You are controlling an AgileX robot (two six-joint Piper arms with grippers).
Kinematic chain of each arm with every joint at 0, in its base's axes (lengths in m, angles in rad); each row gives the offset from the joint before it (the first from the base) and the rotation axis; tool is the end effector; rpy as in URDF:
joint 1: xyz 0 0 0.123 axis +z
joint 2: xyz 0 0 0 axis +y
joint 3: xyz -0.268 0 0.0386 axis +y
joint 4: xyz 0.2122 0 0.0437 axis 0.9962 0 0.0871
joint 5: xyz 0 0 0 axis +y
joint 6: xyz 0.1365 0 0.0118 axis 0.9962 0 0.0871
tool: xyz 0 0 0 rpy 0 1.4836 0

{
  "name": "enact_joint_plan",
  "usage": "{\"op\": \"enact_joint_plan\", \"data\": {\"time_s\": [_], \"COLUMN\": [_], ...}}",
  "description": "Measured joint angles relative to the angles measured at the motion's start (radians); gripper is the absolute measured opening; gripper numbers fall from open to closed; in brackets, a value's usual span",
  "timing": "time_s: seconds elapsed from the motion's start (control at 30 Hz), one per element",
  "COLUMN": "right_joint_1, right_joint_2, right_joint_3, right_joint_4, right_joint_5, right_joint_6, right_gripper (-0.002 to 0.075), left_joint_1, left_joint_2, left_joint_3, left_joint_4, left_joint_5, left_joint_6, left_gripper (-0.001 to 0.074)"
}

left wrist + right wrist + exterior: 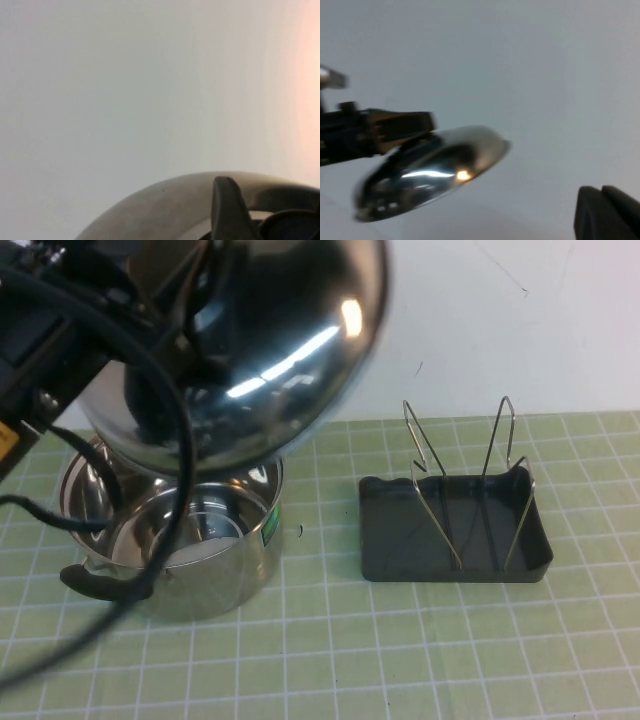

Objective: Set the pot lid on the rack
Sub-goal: Hand over the pot lid

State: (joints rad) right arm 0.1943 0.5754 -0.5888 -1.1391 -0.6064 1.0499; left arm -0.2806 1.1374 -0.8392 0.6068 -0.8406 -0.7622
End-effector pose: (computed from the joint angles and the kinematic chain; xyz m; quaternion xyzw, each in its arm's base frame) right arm 0.1007 0.0920 0.3915 -0.2765 0.5135 0.2232 0.7811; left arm 0.2195 -0.1238 0.4246 0.1772 0.4891 -0.3572 0.7758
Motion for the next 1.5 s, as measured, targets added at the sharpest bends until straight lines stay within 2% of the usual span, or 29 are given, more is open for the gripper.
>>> {"op": "enact_joint_plan", "data": {"time_s": [0.13,0.2,0.27,0.33,0.53,0.63,0.73,0.8,0.87,1.03,1.1,1.17,1.23,1.3,1.4,1.5], "right_joint_1": [0.001,0.001,0.001,0.001,0.001,0.001,0.001,0.001,0.001,0.002,0.002,0.004,0.003,0.002,0.002,0.002], "right_joint_2": [0.069,0.095,0.123,0.146,0.202,0.233,0.271,0.299,0.319,0.360,0.369,0.382,0.396,0.409,0.411,0.411], "right_joint_3": [-0.006,-0.006,-0.006,-0.006,-0.006,-0.008,-0.008,-0.008,-0.008,-0.010,-0.010,-0.010,-0.010,-0.008,-0.008,-0.035], "right_joint_4": [-0.141,-0.164,-0.176,-0.178,-0.112,-0.063,-0.013,0.024,0.050,0.100,0.106,0.104,0.106,0.124,0.179,0.219], "right_joint_5": [-0.246,-0.297,-0.332,-0.366,-0.425,-0.451,-0.489,-0.514,-0.537,-0.585,-0.594,-0.600,-0.560,-0.519,-0.510,-0.479], "right_joint_6": [0.240,0.340,0.421,0.459,0.594,0.610,0.615,0.617,0.617,0.626,0.620,0.601,0.571,0.531,0.465,0.413], "right_gripper": [-0.0001,0.0001,0.0038,0.0132,0.0577,0.0657,0.0679,0.0657,0.0587,0.0206,0.0138,0.0090,0.0085,0.0085,0.0085,0.0085], "left_joint_1": [-0.135,-0.198,-0.258,-0.317,-0.437,-0.467,-0.479,-0.479,-0.479,-0.477,-0.477,-0.477,-0.479,-0.481,-0.481,-0.481], "left_joint_2": [-0.051,-0.060,-0.064,-0.062,-0.040,-0.021,-0.004,0.004,0.013,0.033,0.037,0.038,0.038,0.033,0.015,-0.026], "left_joint_3": [0.000,0.000,0.000,0.000,0.000,0.000,0.000,0.000,0.000,0.001,0.001,0.001,0.001,0.001,-0.001,-0.021], "left_joint_4": [-0.039,-0.049,-0.058,-0.061,-0.067,-0.069,-0.069,-0.069,-0.069,-0.046,-0.045,-0.034,-0.029,-0.036,-0.051,-0.053], "left_joint_5": [-0.037,-0.053,-0.055,-0.055,-0.055,-0.051,-0.058,-0.081,-0.092,-0.040,-0.021,0.006,0.009,0.025,0.113,0.267], "left_joint_6": [0.006,0.032,0.082,0.153,0.273,0.305,0.323,0.322,0.325,0.318,0.286,0.251,0.223,0.196,0.192,0.192], "left_gripper": [0.0309,0.0309,0.0309,0.0309,0.0308,0.0308,0.0308,0.0308,0.0308,0.0309,0.0349,0.0451,0.0536,0.0586,0.0617,0.0616]}}
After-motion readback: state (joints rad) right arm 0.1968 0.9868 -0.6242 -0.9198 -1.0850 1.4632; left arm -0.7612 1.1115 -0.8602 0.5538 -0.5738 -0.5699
